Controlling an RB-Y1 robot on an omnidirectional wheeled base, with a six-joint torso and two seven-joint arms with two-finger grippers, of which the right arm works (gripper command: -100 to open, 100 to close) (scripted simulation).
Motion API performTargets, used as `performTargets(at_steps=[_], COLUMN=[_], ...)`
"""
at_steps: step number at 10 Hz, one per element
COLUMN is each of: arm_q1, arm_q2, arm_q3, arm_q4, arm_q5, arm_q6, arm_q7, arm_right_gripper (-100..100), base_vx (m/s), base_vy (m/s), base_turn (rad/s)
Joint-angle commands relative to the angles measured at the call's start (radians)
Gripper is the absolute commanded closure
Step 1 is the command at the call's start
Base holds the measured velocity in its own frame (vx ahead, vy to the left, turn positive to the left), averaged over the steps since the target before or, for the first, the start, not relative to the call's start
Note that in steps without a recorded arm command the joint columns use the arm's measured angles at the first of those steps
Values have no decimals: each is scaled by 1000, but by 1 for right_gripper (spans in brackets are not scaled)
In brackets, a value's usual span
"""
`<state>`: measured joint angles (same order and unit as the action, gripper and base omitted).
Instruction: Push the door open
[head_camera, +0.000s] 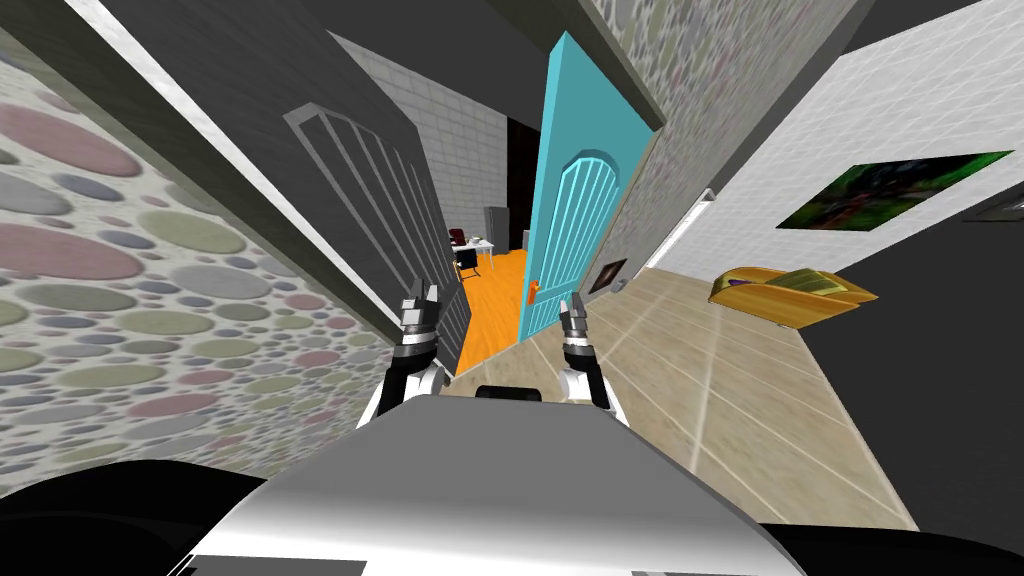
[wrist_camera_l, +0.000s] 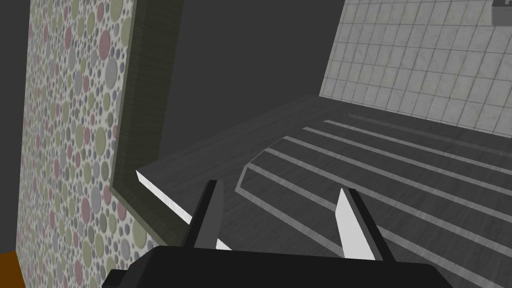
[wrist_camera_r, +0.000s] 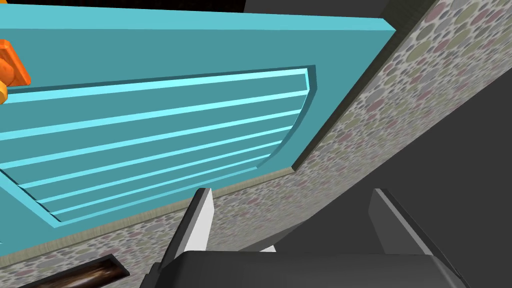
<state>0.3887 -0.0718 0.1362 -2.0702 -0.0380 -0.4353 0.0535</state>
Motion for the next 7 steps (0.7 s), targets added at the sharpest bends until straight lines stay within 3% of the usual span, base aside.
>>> performTargets(at_steps=[1, 7], arm_q1=[-17, -78], arm_q2=[0, -13], arm_q3=[14, 53], arm_q4=[37, 177], arm_q5=[4, 8], arm_q6=[12, 46], arm_q7=[-2, -24], arm_right_gripper=[-100, -100], base_vx=[87, 67], base_vy=[-105, -105], base_turn=[90, 88])
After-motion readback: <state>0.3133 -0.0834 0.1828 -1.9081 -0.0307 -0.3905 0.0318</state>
